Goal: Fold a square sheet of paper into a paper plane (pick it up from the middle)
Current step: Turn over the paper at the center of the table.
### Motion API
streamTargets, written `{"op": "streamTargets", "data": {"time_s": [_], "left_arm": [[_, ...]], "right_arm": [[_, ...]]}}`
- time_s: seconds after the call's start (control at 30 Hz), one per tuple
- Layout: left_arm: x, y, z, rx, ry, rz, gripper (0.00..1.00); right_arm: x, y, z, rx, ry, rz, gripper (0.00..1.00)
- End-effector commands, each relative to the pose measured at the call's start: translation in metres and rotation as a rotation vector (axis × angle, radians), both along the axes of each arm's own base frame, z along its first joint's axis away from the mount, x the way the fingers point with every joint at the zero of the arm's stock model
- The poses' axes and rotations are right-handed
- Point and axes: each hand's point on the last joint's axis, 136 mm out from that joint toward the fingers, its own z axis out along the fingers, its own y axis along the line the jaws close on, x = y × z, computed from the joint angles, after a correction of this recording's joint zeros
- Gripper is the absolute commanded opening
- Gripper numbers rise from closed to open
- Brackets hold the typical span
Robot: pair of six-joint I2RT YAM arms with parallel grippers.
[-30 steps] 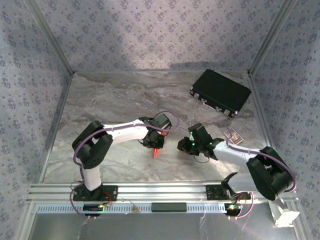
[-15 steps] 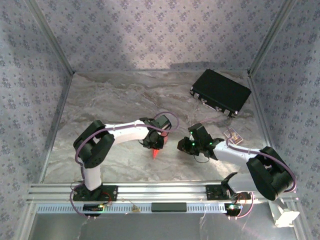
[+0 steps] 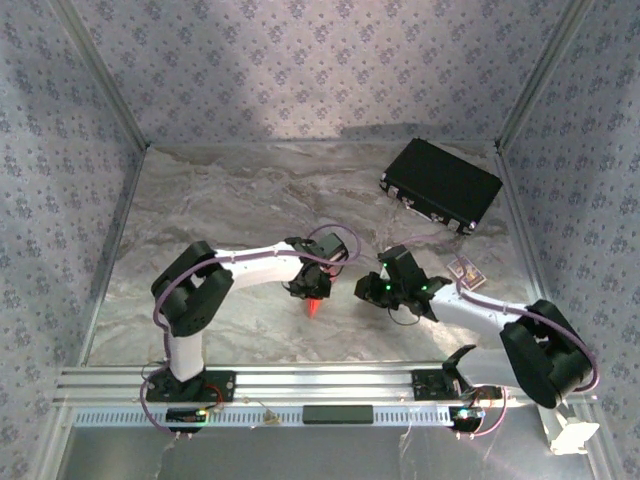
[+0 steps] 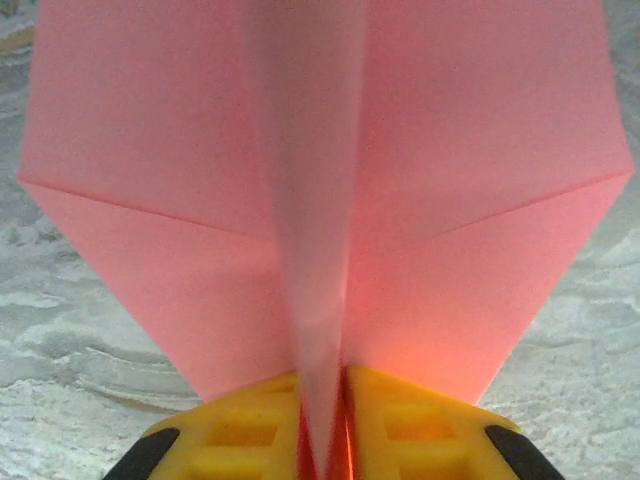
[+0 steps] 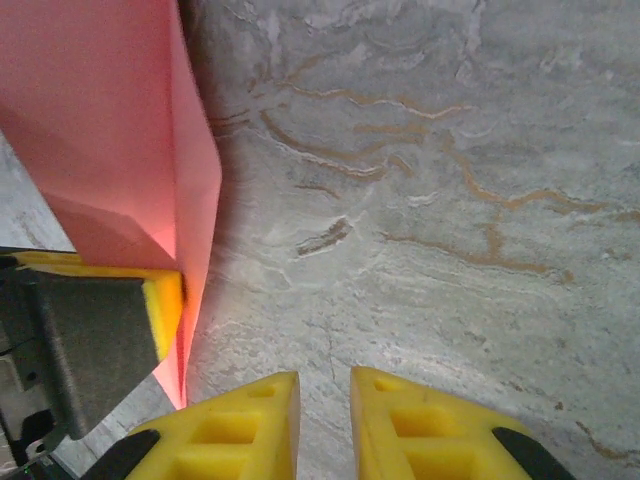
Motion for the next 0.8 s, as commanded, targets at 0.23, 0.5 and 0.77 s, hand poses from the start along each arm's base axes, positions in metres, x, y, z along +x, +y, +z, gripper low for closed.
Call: {"op": "streamTargets", "data": {"time_s": [0.23, 0.5, 0.77], "left_arm": [[-0.007, 0.006, -0.014, 0.091, 0.020, 0.058, 0.19], [-0.007, 0.010, -0.017, 0.112, 0.020, 0.070, 0.23], [-0.008, 0.013, -0.018, 0.133, 0.022, 0.102, 0.27]], "right_arm": [[0.000, -0.010, 0.000, -0.026, -0.008, -0.025, 0.22], [0.000, -0.011, -0.001, -0.029, -0.008, -0.029, 0.22], [0.001, -0.011, 0.001, -0.025, -0.016, -0.035, 0.23]]}}
